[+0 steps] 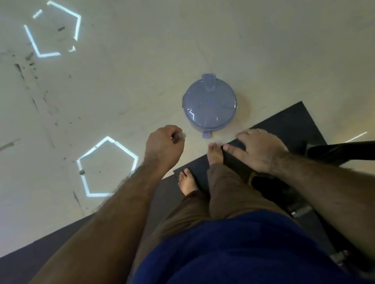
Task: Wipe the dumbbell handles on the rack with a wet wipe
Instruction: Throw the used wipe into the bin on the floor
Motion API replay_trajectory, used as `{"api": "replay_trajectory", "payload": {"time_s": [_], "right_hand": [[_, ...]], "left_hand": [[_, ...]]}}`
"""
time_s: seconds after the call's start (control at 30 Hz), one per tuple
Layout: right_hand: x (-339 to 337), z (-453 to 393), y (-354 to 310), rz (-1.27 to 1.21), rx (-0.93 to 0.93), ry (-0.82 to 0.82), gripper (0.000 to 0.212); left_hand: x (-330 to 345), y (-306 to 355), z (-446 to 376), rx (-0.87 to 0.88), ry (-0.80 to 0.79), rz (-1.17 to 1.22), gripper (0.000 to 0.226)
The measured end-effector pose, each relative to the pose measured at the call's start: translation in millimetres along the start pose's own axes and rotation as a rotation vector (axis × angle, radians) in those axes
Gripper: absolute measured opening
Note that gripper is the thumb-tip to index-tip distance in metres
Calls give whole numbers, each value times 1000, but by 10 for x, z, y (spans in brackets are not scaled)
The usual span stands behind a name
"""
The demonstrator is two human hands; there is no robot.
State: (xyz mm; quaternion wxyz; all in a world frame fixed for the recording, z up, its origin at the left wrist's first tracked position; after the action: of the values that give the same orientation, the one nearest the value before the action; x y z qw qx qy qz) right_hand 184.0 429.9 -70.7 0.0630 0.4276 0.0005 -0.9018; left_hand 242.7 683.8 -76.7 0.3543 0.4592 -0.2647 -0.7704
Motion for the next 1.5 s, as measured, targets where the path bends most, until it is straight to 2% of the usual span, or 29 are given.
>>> {"api": "replay_trajectory", "payload": {"time_s": [0.2,0.33,0.5,0.7,0.87,0.97,1.1,1.17,1.23,1.37,1.5], "right_hand": [[-91,-505,164,-45,39,-52,83],[-213,-784,290,-28,16,-69,73],[-306,-1035,360,19,-13,-87,75],[-312,-1303,419,49,-79,-99,80],[-237,-1568,491,74,-102,-123,82],[-181,-1676,550,96,-108,-155,88],[-147,-1719,614,88,-128,-179,86],[-138,-1718,666,77,-131,-196,87],[-135,-1699,727,78,-133,-212,88],[-183,-1618,835,72,-105,-222,89],[-246,-1506,829,74,-95,-225,89]], "left_hand": [[-104,-59,-402,-75,28,79,16],[-147,-47,-582,-114,41,102,16],[-89,-14,-806,-138,22,89,16],[125,-55,-1129,-199,-1,89,6],[425,-20,-1442,-203,-75,60,8],[593,43,-1642,-194,-101,74,15],[829,236,-1875,-196,-214,16,48],[893,278,-1977,-219,-238,-35,50],[870,286,-2048,-245,-212,-59,50],[712,307,-2046,-288,-125,49,41],[508,307,-1860,-349,-24,288,23]]}}
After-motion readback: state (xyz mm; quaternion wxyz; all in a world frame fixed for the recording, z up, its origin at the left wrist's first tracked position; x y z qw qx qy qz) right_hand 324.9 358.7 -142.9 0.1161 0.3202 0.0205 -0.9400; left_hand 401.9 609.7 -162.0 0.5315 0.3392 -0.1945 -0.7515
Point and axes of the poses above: each hand's wrist, its own z-axis away from the middle knuckle, its own x-axis out of the palm, y = z × x, the point moved 10 cm from there along -z, towards the middle knuckle, and after that the axes turned 14 degrees about z, right-handed, at the moved point
